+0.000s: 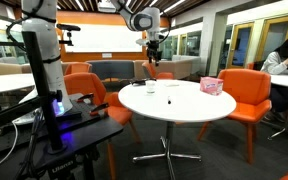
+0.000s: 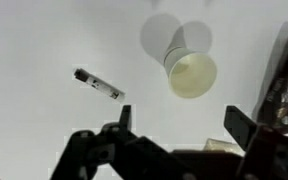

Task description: Move the white cup

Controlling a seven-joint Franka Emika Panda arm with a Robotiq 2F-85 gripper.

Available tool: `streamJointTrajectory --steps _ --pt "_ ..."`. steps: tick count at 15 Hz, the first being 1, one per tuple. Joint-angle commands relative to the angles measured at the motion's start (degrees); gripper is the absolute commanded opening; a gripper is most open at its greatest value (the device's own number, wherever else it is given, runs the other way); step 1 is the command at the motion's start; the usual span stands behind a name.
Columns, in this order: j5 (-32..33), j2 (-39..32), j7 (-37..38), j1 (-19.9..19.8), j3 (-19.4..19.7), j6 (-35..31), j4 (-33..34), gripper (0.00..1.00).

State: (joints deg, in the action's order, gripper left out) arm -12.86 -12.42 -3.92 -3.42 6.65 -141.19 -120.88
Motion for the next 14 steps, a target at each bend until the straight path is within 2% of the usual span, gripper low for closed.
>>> streamJointTrajectory --steps 1,6,12,13,14 --pt "-2.9 -8.1 -0.1 -2.3 -2.3 1.1 6.7 1.00" --pt "-2.1 -15.6 0.7 -3.5 -3.8 1.6 10.5 1.00" --pt "-1.6 -19.6 0.9 -3.4 -5.3 1.9 11.7 1.00" --pt "-1.5 -20.2 0.9 -3.4 -5.5 2.1 11.8 0.93" --pt "-1.5 -20.7 0.9 -3.5 -5.5 2.1 11.9 0.77"
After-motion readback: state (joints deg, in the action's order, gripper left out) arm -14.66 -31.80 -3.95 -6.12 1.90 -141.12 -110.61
